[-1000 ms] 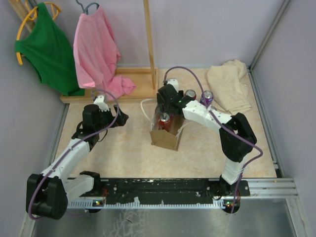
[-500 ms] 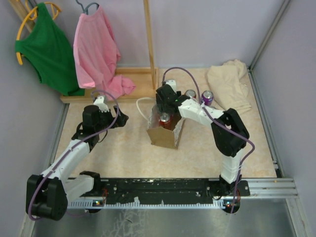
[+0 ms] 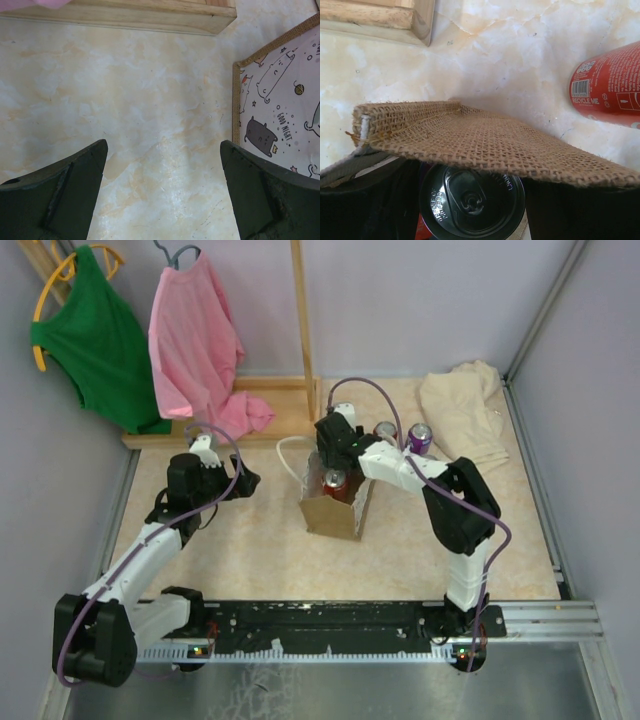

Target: Take the beverage out of the canvas bag

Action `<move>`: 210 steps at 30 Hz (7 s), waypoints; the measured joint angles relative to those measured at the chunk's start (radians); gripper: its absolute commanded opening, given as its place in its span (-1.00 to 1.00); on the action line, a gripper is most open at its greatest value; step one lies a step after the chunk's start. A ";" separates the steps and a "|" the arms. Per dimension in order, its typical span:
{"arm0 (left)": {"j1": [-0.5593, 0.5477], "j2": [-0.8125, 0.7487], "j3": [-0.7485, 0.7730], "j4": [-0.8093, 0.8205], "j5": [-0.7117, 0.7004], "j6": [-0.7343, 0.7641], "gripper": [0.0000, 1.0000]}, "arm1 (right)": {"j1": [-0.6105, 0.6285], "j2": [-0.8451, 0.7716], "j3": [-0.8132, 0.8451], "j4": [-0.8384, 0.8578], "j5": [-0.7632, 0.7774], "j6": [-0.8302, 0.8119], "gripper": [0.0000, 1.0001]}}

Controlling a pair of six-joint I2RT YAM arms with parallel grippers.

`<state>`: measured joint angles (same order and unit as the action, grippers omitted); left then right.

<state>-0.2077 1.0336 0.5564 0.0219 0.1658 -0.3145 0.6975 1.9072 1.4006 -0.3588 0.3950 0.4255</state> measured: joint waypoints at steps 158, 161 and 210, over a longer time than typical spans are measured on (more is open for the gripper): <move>-0.026 0.040 0.000 0.000 0.003 -0.006 1.00 | -0.035 -0.681 -0.054 0.040 0.117 -0.258 0.58; -0.026 0.040 0.000 0.000 0.003 -0.006 1.00 | 0.027 -0.652 -0.033 0.016 0.108 -0.273 0.58; -0.028 0.043 0.000 -0.002 -0.003 -0.006 1.00 | 0.105 -0.133 -0.133 -0.064 -0.143 -0.239 0.59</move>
<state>-0.2359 1.0763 0.5564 0.0200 0.1627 -0.3210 0.8024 1.7744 1.2675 -0.4225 0.2520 0.1864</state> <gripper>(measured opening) 0.998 0.937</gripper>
